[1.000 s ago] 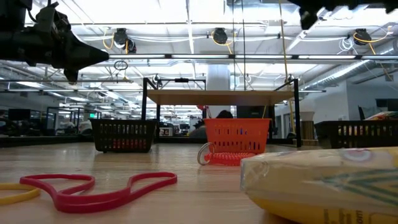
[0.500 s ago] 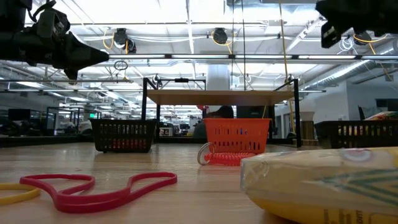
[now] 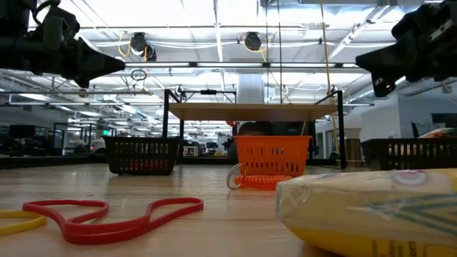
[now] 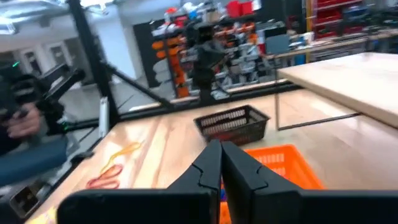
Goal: Pick & Place Office Desk Supplies
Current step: Put the yellow crayon box into the right black bin
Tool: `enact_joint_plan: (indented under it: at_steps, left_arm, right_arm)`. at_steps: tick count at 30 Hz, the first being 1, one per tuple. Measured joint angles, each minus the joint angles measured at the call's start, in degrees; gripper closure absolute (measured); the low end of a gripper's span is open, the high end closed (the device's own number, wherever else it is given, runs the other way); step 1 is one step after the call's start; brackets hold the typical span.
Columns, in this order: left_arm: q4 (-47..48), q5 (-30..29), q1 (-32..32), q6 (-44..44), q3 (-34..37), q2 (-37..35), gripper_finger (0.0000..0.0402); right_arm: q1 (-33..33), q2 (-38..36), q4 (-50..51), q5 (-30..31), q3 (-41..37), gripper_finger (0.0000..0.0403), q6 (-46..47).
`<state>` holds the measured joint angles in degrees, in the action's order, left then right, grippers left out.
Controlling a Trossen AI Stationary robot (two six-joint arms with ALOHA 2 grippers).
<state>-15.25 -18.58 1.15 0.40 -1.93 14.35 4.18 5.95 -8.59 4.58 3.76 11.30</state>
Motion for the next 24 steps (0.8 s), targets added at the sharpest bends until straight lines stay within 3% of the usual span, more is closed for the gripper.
enact_joint_plan:
  at_steps: [6,11,20,24]
  left_arm:
    - [1.4,-0.5,0.0,-2.2,0.0,0.0,0.038]
    - [2.9,-0.5,0.0,-4.1,0.0,0.0,0.038]
    - [3.2,0.5,0.0,-8.0,0.0,0.0,0.038]
    - [4.2,0.7,0.0,-7.2,0.0,0.0,0.038]
  right_arm:
    - [0.4,2.8,0.1,1.3,1.6,0.0402,3.8]
    - [3.6,11.6,1.2,1.3,11.4,0.0402,2.4]
    - [16.7,41.9,7.6,2.0,30.4,0.0402,4.1]
    - [23.4,56.1,7.9,9.8,37.5,0.0402,9.7]
